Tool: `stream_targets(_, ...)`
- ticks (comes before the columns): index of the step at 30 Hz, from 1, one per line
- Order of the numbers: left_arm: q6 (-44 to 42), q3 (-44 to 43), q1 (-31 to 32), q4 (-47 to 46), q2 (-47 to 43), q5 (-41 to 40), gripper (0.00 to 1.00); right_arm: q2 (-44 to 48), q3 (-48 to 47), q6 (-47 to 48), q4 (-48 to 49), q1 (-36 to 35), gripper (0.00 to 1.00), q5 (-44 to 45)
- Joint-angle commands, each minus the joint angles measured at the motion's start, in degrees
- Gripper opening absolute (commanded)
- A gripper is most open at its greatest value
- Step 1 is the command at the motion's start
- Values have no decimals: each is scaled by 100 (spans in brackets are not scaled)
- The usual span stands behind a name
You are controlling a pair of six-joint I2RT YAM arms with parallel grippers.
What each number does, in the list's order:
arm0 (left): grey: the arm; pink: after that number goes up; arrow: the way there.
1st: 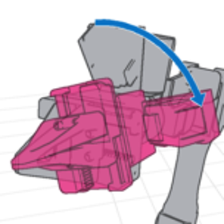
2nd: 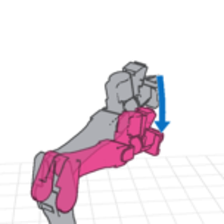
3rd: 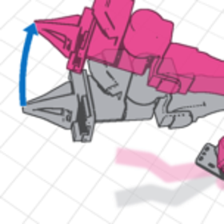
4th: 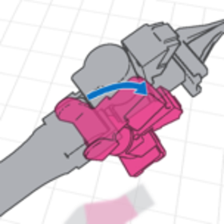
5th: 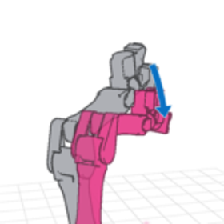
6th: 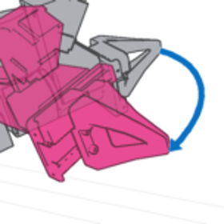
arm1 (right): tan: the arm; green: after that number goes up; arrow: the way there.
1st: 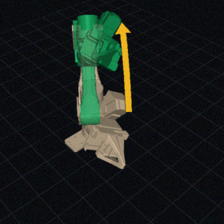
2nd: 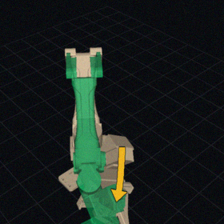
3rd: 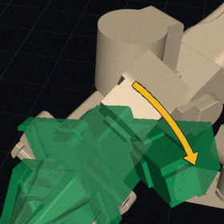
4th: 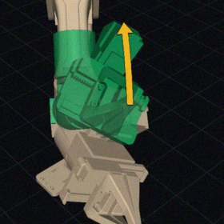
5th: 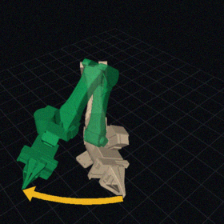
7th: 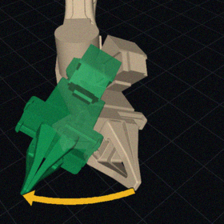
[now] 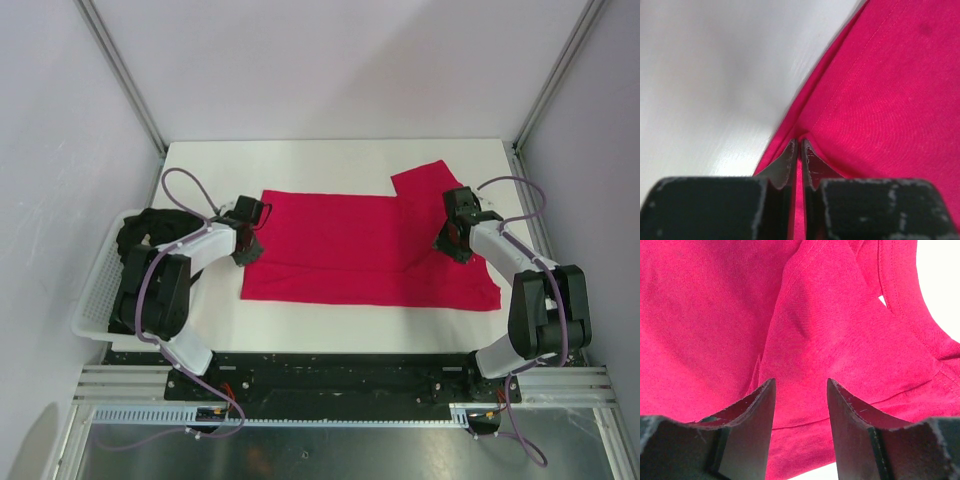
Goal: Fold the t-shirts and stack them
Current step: Fold the flattened tshirt in 1/3 of the way
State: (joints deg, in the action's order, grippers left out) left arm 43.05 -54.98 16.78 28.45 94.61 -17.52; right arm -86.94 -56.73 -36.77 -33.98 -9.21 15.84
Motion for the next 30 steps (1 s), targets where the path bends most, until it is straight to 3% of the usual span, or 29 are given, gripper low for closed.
stream_targets(1,-13,-147,33,-46,-312,-326,7,-16,-163,131,136,-29,50,200)
stream_targets(13,-71,-87,-14,-49,-311,-339,10,133,-154,309,144,68,51,361)
stream_targets(22,-255,-39,-16,-54,-524,-386,45,-84,-323,701,457,-275,51,623)
stream_targets(30,-548,-96,-12,-62,-929,-211,50,-799,-725,638,-11,-610,50,1348)
